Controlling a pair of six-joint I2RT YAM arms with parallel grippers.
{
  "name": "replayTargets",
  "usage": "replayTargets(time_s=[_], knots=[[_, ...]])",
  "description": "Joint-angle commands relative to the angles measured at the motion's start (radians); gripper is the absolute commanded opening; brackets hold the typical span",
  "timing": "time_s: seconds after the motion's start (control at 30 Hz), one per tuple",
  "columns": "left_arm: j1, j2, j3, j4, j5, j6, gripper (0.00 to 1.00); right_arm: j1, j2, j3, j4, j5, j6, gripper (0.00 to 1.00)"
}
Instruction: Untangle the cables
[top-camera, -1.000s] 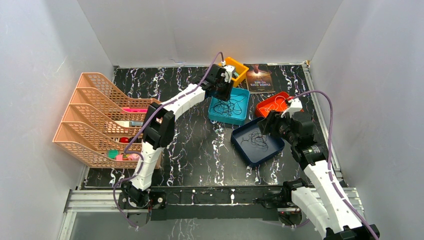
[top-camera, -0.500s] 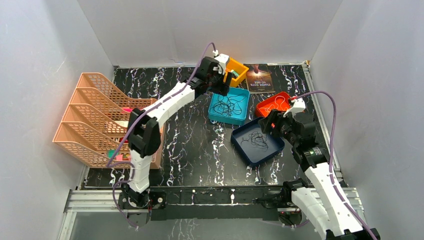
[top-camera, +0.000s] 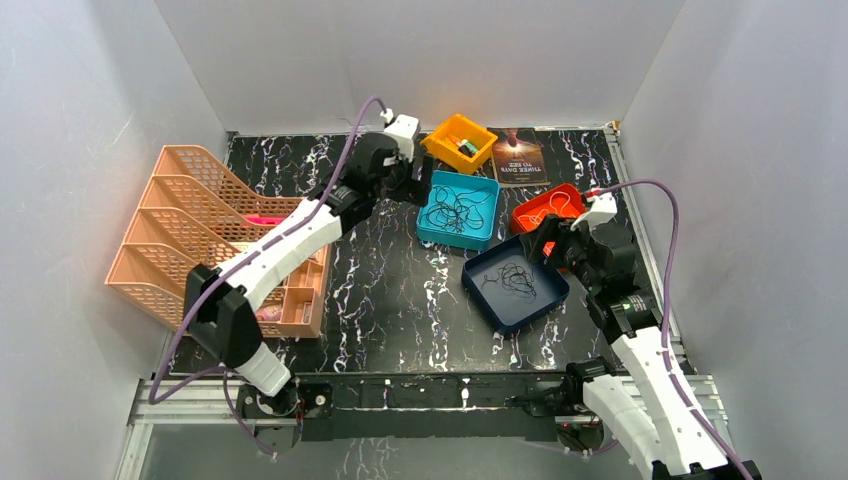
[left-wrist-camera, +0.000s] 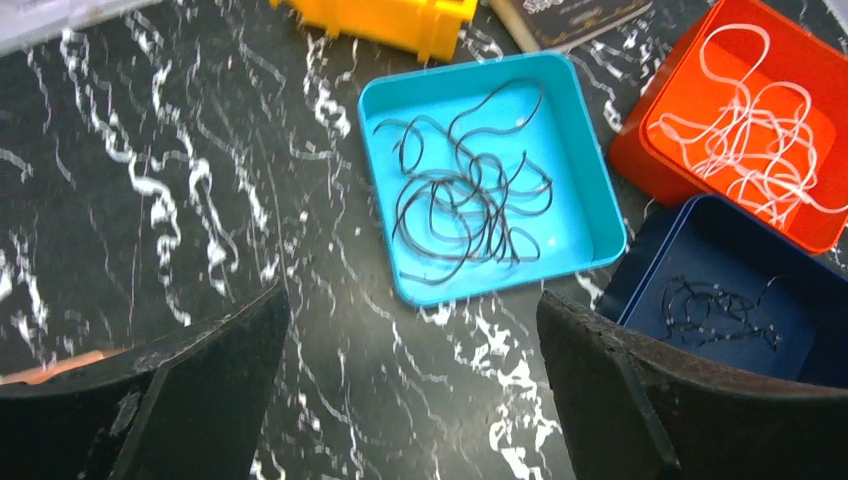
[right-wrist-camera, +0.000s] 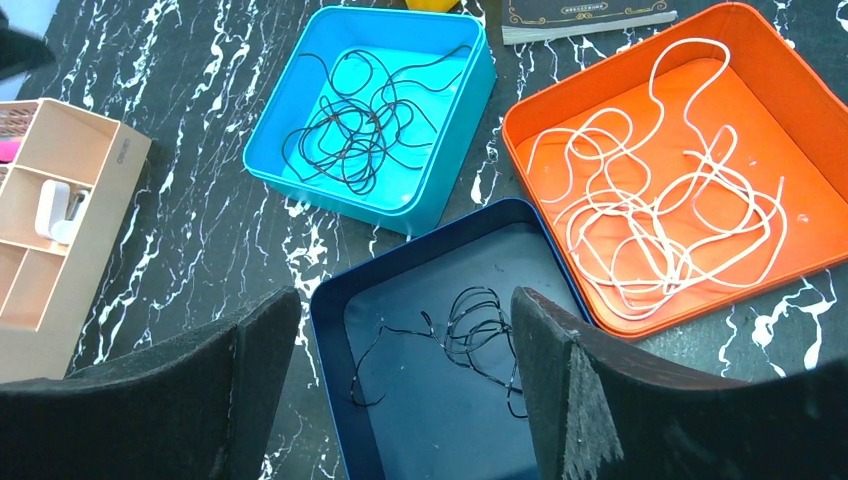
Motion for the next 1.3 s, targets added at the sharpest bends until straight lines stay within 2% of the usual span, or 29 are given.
replayTargets(time_s=[0.0,0.17,0.27,0.7,0.97,1.27], knots=[[-0.003,-0.171,-0.139,0.052,-0.086,-0.049,0.97,-0.004,-0.006,0.043,0.089,0.002,-0.016,0.87],[-0.001,-0.311,-0.286,0.034,-0.156,-0.089,0.98,-0.003,0.006,0.049,0.107,0.005,-0.024,0.92],[-0.001,-0.39,-0.366,0.022,-0.205,-0.124,0.98,-0.004,0.012,0.048,0.115,0.011,-0.029,0.98],[-0.002,-0.638,-0.637,-0.025,-0.327,-0.248,0.98,-0.004,0.036,0.041,0.132,0.007,-0.035,0.98],[-0.002,-0.727,-0.723,0.009,-0.362,-0.258,0.98,-0.004,0.049,0.024,0.153,-0.007,-0.041,0.98],[-0.003,-0.745,-0.749,0.029,-0.392,-0.259,0.98,-0.004,0.041,0.022,0.131,-0.017,-0.007,0.98]])
